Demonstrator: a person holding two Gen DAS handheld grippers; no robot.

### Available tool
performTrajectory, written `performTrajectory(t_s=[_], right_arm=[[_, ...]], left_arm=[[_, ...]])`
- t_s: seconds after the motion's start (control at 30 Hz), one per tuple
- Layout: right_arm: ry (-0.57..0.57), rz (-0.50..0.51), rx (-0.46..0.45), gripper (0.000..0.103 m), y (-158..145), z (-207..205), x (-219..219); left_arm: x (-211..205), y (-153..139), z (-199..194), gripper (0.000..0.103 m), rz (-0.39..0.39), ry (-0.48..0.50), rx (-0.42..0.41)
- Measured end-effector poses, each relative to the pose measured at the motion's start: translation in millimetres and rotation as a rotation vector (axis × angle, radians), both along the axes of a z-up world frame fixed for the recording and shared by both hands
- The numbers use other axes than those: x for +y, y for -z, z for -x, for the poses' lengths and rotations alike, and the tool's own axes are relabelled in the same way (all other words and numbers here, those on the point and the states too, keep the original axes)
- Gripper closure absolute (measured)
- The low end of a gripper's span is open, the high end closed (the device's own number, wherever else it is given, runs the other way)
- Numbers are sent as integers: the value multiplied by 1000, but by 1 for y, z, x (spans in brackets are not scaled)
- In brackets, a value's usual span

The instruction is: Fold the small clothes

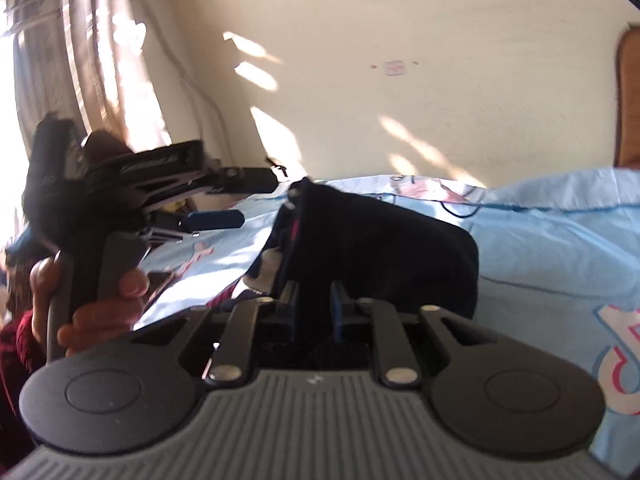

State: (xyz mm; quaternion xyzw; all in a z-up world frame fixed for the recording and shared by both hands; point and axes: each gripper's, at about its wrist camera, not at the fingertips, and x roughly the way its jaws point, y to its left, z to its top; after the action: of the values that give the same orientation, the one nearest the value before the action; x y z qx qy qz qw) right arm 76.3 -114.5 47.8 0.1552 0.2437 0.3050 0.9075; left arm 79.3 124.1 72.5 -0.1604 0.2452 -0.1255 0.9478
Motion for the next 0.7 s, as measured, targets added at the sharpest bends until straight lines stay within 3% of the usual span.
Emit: performTrajectory(t_s=[0.07, 0.17, 0.23, 0.33, 0.5, 0.6, 0.63, 0.67, 0.7], right_arm=[[12, -94, 72, 90, 6, -19, -1], [7, -190, 214, 91, 20, -51, 13], [7, -141, 278, 103, 32, -65, 28], [14, -67, 231, 103, 32, -57, 44], [-9, -100, 264, 100, 27, -52, 32], [2, -159, 219, 79, 15, -31, -6], [19, -163, 183, 58, 12, -22, -18], [45, -159, 150, 38, 10, -12, -29], [76, -150, 128, 30, 10, -5, -39]], left_arm=[[-14, 4, -20, 60, -98, -24, 39], [-17, 29, -52, 71, -199, -92, 161], [-12, 48, -65, 66, -232, -106, 199], [-15, 62, -65, 47, -288, -149, 156], [-10, 56, -66, 39, -265, -146, 187], [13, 36, -44, 27, -182, -80, 166], [21, 30, -34, 9, -173, -72, 147], [29, 25, -22, 0, -168, -71, 124], [36, 22, -13, 0, -160, -59, 112]])
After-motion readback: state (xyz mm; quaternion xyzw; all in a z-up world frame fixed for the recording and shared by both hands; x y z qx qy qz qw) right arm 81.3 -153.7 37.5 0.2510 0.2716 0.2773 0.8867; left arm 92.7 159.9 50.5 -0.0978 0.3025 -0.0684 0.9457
